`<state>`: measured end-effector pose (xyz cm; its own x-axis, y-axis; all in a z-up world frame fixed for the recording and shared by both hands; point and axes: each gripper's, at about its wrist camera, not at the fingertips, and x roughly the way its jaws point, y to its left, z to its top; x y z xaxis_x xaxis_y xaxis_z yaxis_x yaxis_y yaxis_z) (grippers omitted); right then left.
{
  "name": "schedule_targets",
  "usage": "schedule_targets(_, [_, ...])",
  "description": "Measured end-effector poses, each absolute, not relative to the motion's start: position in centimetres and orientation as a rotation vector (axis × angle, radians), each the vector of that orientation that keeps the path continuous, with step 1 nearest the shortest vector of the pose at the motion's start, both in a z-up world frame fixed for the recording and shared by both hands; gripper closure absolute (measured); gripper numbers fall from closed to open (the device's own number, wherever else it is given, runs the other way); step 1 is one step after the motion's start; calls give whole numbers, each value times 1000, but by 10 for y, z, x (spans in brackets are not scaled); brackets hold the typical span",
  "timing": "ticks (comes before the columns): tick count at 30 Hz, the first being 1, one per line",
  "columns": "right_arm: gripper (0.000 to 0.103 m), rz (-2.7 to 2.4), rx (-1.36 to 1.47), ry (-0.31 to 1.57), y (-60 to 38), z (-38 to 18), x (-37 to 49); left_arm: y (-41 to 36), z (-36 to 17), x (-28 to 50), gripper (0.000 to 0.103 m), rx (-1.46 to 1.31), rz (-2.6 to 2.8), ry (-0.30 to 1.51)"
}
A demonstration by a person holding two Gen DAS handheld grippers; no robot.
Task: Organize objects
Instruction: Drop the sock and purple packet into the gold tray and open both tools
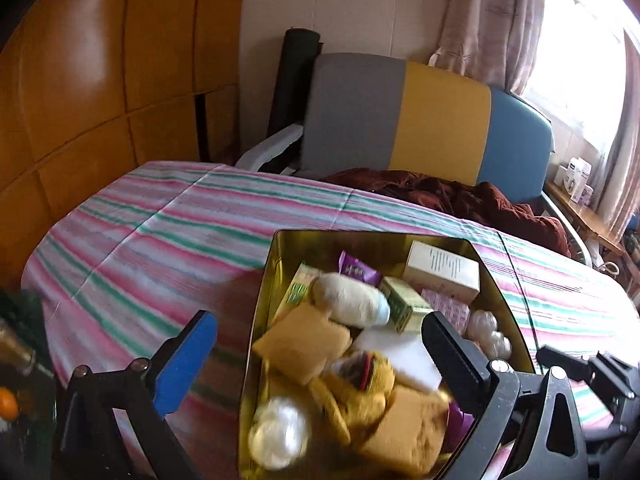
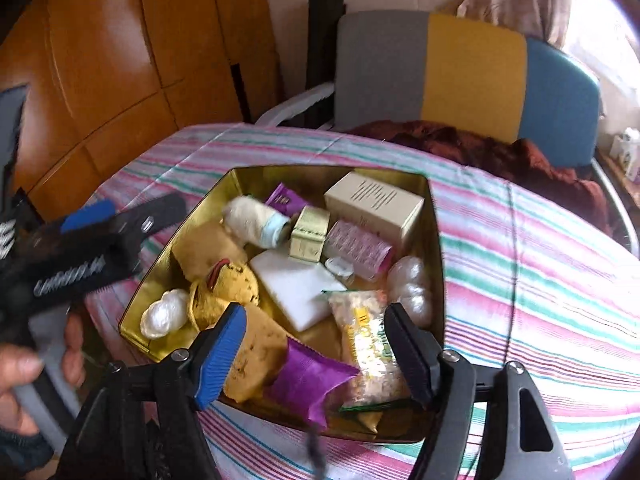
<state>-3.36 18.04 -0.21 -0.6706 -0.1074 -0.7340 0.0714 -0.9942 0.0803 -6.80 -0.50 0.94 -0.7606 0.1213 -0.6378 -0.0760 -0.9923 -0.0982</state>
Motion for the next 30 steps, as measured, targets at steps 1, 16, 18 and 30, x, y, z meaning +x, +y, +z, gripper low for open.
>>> schedule_targets(1, [30, -2797, 1224, -67, 181, -1, -33, -6, 9, -63, 0, -1044, 2851, -104])
schedule_targets(16, [29, -2944, 1212, -76, 194, 4, 0, 7, 13, 4, 0, -979, 2943, 9])
schedule_targets(18, [29, -2948, 1219, -75, 194, 3, 2, 8, 14, 7, 0, -974, 2933, 6])
schedule_targets(30, [29, -2946, 1251, -79, 195, -4, 1, 7, 12, 10, 0, -981, 2915, -45])
